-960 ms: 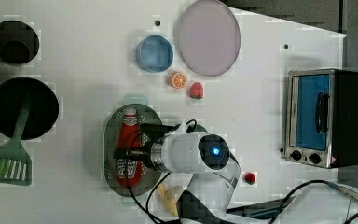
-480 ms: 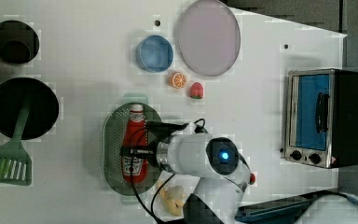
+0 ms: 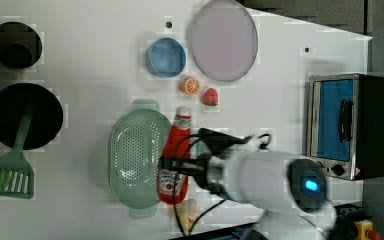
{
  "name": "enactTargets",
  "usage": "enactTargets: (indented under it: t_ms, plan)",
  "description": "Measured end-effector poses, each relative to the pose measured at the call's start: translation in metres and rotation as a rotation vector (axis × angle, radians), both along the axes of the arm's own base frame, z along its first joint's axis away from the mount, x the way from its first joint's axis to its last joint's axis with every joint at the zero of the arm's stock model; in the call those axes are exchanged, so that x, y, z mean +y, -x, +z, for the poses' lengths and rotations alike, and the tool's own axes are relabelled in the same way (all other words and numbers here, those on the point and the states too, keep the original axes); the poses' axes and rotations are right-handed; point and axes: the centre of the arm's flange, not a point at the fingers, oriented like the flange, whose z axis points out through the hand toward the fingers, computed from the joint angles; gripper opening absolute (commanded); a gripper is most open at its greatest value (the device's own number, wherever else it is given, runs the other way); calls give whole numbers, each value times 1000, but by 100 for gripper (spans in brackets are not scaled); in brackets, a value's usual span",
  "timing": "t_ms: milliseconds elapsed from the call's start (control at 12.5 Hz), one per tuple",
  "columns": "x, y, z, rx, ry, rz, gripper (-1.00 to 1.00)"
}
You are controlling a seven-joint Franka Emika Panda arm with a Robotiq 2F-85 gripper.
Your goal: Pick ketchup from strainer and place it on the table
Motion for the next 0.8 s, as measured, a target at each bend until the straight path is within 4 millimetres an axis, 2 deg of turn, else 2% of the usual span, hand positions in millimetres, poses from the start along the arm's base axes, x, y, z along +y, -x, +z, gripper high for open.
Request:
enactTargets:
  t_ms: [160,240,400,560,800]
  plan:
    - [-10,-16,40,-48,5,44,25]
    - [-20,-26,52,-74,0,61,25]
    - [-55,-56,63,-84,-1,68,25]
    - [-119,-92,59,-72,10,19,25]
    - [-256,-133,47,-45,32,-123,25]
